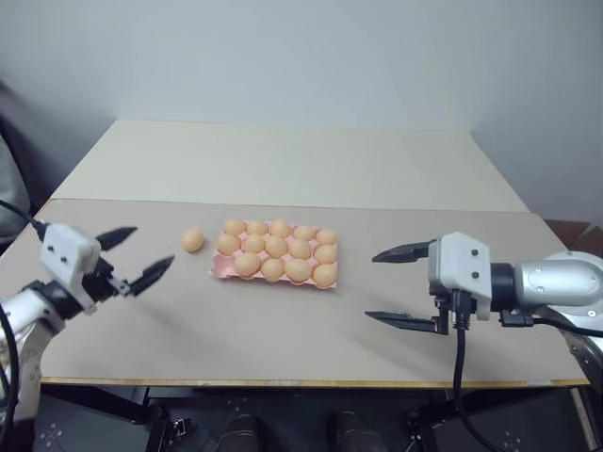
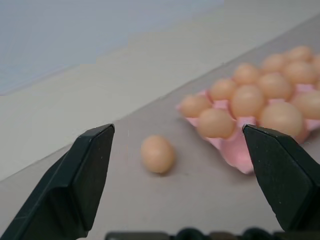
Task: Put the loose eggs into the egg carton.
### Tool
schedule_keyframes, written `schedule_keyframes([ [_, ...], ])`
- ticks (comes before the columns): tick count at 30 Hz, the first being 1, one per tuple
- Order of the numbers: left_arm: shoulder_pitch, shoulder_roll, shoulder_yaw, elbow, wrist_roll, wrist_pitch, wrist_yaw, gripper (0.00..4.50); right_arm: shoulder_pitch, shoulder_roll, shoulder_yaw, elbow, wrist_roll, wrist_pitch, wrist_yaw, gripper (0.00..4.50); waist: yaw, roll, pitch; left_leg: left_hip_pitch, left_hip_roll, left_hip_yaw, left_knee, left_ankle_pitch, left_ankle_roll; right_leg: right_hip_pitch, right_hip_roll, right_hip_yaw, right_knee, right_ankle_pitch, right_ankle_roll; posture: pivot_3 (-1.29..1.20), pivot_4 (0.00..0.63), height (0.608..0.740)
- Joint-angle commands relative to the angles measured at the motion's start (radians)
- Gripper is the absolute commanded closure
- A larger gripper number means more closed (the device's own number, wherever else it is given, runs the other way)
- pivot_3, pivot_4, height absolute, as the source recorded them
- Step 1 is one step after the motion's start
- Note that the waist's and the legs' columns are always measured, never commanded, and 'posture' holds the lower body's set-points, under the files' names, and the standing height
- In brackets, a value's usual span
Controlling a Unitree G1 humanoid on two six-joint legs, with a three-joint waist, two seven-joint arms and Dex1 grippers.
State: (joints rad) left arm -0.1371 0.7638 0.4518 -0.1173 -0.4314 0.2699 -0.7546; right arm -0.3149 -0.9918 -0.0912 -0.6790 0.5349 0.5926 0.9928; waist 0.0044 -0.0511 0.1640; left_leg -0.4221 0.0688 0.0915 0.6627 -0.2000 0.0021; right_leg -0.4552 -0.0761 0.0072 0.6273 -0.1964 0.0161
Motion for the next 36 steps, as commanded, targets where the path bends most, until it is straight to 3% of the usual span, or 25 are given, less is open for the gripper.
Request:
schedule_keyframes([
  [1, -0.124, -0.015, -0.059, 0.122, 0.033, 0.013, 0.047, 0.04, -0.024, 0.001, -0.017, -0.017, 0.009, -0.008, -0.014, 0.0, 0.003, 0.0, 0.0, 0.0, 0.0, 0.0, 0.0, 0.0, 0.0, 0.0, 0.0, 0.0, 0.0, 0.0, 0.0, 0.0, 0.15, 0.74],
  [8, -0.357, -0.064, -0.191, 0.483, 0.112, -0.11, -0.029, 0.04, -0.01, -0.007, -0.038, -0.046, 0.021, 0.018, -0.036, 0.0, 0.007, 0.0, 0.0, -0.001, 0.0, 0.0, 0.0, 0.0, 0.0, 0.0, 0.001, 0.0, 0.0, 0.001, 0.001, 0.0, 0.15, 0.74],
  [19, -0.576, -0.114, -0.295, 0.891, 0.219, -0.261, -0.098, 0.04, 0.053, -0.029, -0.102, -0.112, 0.062, 0.072, -0.08, 0.0, 0.008, -0.001, -0.001, -0.001, 0.0, 0.0, 0.0, 0.0, 0.0, 0.0, 0.001, 0.0, 0.0, 0.005, 0.004, 0.0, 0.15, 0.74],
  [34, -0.743, -0.186, -0.36, 1.234, 0.351, -0.386, -0.065, 0.04, 0.095, -0.057, -0.14, -0.143, 0.09, 0.099, -0.108, 0.0, 0.007, -0.002, -0.001, -0.002, -0.001, -0.001, 0.0, 0.0, 0.0, 0.0, 0.001, 0.0, 0.0, 0.005, 0.005, 0.0, 0.15, 0.74],
  [36, -0.75, -0.184, -0.368, 1.249, 0.367, -0.378, -0.056, 0.43, 0.095, -0.06, -0.141, -0.142, 0.091, 0.098, -0.11, 0.0, 0.006, -0.002, -0.001, -0.002, -0.001, -0.001, 0.0, 0.0, 0.0, 0.0, 0.001, 0.0, 0.0, 0.005, 0.005, 0.0, 0.15, 0.74],
])
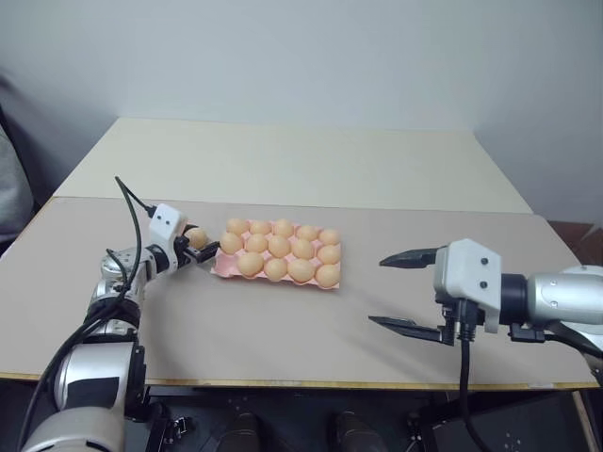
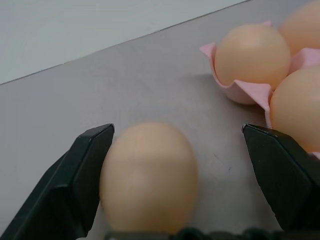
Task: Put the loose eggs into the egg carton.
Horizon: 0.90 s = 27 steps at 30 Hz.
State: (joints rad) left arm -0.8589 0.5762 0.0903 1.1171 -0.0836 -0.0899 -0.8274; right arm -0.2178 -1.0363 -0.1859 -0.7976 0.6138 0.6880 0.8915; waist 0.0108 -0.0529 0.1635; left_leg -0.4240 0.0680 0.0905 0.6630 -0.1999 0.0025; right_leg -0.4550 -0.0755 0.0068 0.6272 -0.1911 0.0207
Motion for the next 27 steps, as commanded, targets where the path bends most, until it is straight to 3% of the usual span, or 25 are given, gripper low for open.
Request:
schedule_keyframes([
  [1, -0.03, 0.004, -0.009, 0.019, 0.025, -0.015, 0.019, 0.62, -0.002, -0.016, -0.046, -0.023, 0.012, 0.003, -0.009, 0.0, -0.001, 0.0, 0.0, 0.0, 0.0, 0.0, 0.0, 0.0, 0.0, 0.0, 0.0, 0.0, 0.0, 0.0, 0.0, 0.0, 0.15, 0.74],
  [8, -0.014, 0.017, 0.007, 0.003, 0.011, -0.026, 0.002, 2.73, -0.003, -0.018, -0.036, -0.018, 0.009, -0.003, -0.014, 0.0, 0.0, 0.0, 0.0, 0.0, 0.0, 0.0, 0.0, 0.0, 0.0, 0.0, 0.0, 0.0, 0.0, 0.0, 0.0, 0.0, 0.15, 0.74],
  [13, 0.028, 0.06, 0.028, -0.07, -0.004, -0.06, 0.009, 2.76, -0.011, -0.014, -0.029, -0.015, 0.01, -0.005, -0.018, 0.0, -0.004, 0.0, 0.0, 0.0, 0.0, 0.0, 0.0, 0.0, 0.0, 0.0, 0.0, 0.0, 0.0, 0.0, 0.0, 0.0, 0.15, 0.74],
  [18, 0.125, 0.117, 0.078, -0.283, -0.067, -0.061, -0.052, 2.76, -0.008, -0.012, -0.03, -0.024, 0.018, 0.001, -0.024, 0.0, -0.005, 0.0, 0.0, 0.0, 0.001, 0.0, 0.0, 0.0, 0.0, 0.0, 0.0, 0.0, 0.001, 0.001, -0.002, 0.0, 0.15, 0.74],
  [23, 0.276, 0.137, 0.136, -0.623, -0.318, 0.044, -0.373, 2.76, -0.009, -0.008, -0.022, -0.028, 0.022, 0.0, -0.037, 0.0, -0.002, 0.0, 0.0, 0.0, 0.0, 0.0, 0.0, 0.0, 0.0, 0.0, -0.001, 0.0, 0.001, 0.001, -0.003, 0.0, 0.15, 0.74],
  [27, 0.339, 0.158, 0.066, -0.717, -0.301, 0.059, -0.476, 2.76, -0.029, -0.002, -0.017, -0.035, 0.024, -0.002, -0.053, 0.0, 0.001, 0.0, 0.0, 0.001, 0.0, 0.0, 0.0, 0.0, 0.0, 0.0, -0.001, 0.0, 0.001, 0.0, -0.004, 0.0, 0.15, 0.74],
])
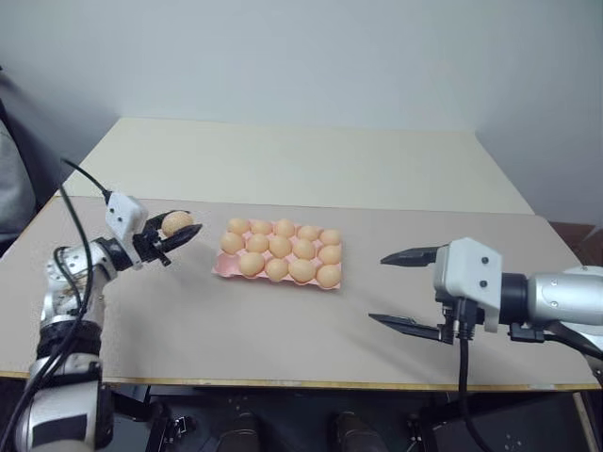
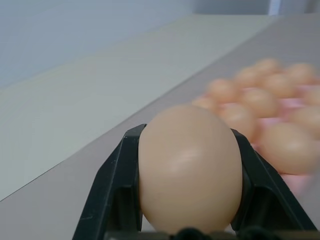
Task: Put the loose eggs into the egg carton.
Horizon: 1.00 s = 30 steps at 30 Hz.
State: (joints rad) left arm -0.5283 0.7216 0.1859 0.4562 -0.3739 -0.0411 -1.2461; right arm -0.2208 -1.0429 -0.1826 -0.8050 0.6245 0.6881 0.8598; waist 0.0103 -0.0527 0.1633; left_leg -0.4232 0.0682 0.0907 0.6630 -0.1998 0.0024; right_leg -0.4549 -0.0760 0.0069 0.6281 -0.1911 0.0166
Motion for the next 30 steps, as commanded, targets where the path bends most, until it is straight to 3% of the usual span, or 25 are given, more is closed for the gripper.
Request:
schedule_keyframes([
  [1, 0.005, 0.006, -0.037, -0.055, -0.008, 0.011, -0.06, 2.76, -0.033, 0.007, -0.021, -0.03, 0.017, -0.001, -0.026, 0.0, 0.002, 0.0, 0.0, 0.0, 0.0, 0.0, 0.0, 0.0, 0.0, 0.0, 0.0, 0.0, 0.0, -0.002, 0.0, 0.0, 0.15, 0.74],
  [14, -0.127, -0.045, -0.11, 0.136, 0.065, -0.054, -0.095, 2.76, 0.011, -0.002, -0.056, -0.075, 0.031, 0.024, -0.068, 0.0, -0.002, 0.0, 0.0, 0.0, 0.0, 0.0, 0.0, 0.0, 0.001, 0.0, 0.001, 0.0, 0.0, -0.001, 0.005, 0.0, 0.15, 0.74],
  [22, -0.161, -0.07, -0.098, 0.18, 0.049, -0.093, -0.11, 0.11, 0.025, -0.005, -0.061, -0.076, 0.029, 0.02, -0.07, 0.0, -0.001, 0.0, 0.0, 0.0, 0.0, -0.001, 0.0, 0.001, 0.001, 0.0, 0.001, 0.0, 0.0, -0.001, 0.005, 0.0, 0.15, 0.74],
  [30, -0.101, -0.02, -0.059, 0.047, 0.0, -0.048, -0.137, 0.05, 0.03, -0.005, -0.061, -0.06, 0.019, 0.002, -0.054, 0.0, -0.005, 0.0, 0.0, 0.0, 0.0, -0.001, 0.0, 0.001, 0.001, 0.0, 0.001, 0.0, 0.0, -0.001, 0.004, 0.0, 0.15, 0.74],
])
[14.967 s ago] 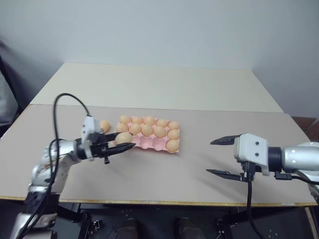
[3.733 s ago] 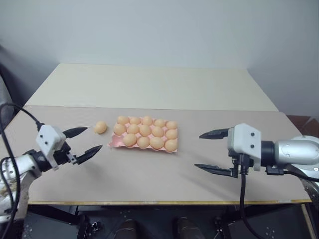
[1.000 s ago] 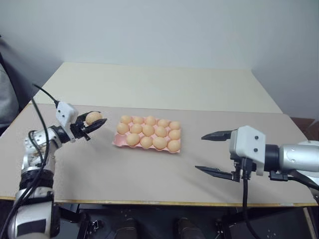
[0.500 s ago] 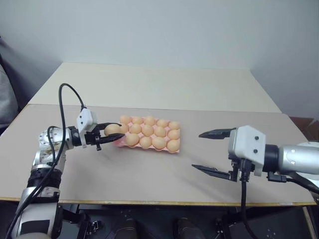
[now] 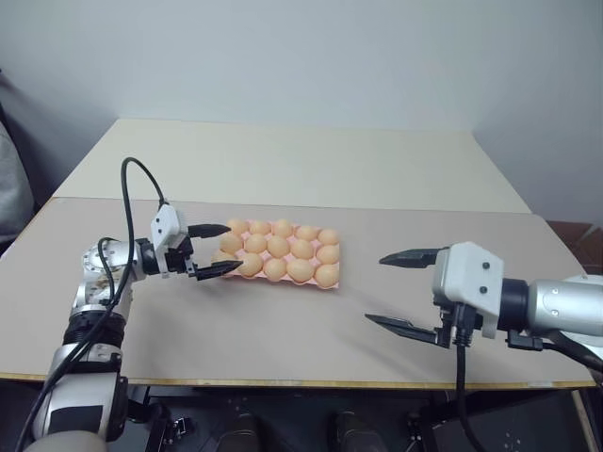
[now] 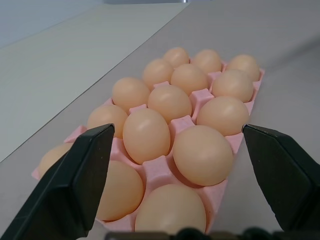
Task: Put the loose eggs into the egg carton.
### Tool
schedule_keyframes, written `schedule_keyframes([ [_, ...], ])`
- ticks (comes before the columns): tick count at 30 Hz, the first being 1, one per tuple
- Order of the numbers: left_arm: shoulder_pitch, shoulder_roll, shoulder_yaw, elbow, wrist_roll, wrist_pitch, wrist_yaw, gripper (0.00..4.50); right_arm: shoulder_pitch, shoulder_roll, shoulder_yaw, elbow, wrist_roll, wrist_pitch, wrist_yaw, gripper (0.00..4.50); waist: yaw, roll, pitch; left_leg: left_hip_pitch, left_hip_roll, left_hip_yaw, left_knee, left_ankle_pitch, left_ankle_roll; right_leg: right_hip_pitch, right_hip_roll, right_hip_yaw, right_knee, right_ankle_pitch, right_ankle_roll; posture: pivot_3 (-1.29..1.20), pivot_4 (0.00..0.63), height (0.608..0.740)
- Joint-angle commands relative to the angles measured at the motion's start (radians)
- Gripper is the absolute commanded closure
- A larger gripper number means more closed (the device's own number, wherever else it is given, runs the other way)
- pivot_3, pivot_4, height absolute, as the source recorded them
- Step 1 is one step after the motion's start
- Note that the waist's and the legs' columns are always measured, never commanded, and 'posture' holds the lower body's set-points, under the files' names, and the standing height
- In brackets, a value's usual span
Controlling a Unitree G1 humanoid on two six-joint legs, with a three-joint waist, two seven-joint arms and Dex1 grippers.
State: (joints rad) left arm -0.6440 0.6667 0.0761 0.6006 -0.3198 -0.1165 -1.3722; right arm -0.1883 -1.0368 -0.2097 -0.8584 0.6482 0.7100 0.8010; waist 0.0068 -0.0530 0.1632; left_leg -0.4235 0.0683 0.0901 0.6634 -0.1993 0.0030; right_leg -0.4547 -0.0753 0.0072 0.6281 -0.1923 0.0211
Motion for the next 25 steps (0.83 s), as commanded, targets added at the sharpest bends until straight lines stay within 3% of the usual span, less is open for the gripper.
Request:
schedule_keyframes([
  [1, 0.034, 0.048, 0.067, -0.144, -0.077, 0.051, -0.013, 0.05, -0.002, -0.012, -0.036, -0.004, -0.005, -0.022, 0.009, 0.0, -0.002, 0.0, 0.0, 0.0, 0.0, 0.0, 0.0, 0.0, 0.0, 0.0, 0.0, 0.0, 0.0, 0.0, 0.0, 0.0, 0.15, 0.74],
  [11, 0.422, 0.277, 0.323, -0.681, -0.247, 0.309, 0.038, 0.05, 0.033, -0.047, -0.108, 0.043, 0.003, -0.051, 0.109, 0.0, -0.018, 0.0, 0.0, 0.002, 0.001, 0.0, 0.0, 0.0, 0.0, 0.0, -0.001, 0.0, 0.0, -0.004, -0.004, 0.0, 0.15, 0.74],
  [16, 0.589, 0.289, 0.454, -0.827, -0.29, 0.389, 0.099, 0.05, 0.037, -0.071, -0.117, 0.089, -0.018, -0.083, 0.159, 0.0, -0.016, 0.0, 0.0, 0.002, 0.001, 0.001, 0.0, 0.0, 0.0, 0.0, -0.001, 0.0, 0.0, -0.004, -0.005, 0.0, 0.15, 0.74],
  [25, 0.687, 0.3, 0.564, -0.938, -0.358, 0.503, 0.167, 0.05, 0.002, -0.062, -0.057, 0.146, -0.043, -0.127, 0.193, 0.0, -0.014, 0.0, 0.0, 0.002, 0.001, 0.001, -0.001, 0.0, -0.001, -0.001, -0.001, 0.0, 0.0, -0.005, -0.005, 0.0, 0.15, 0.74],
])
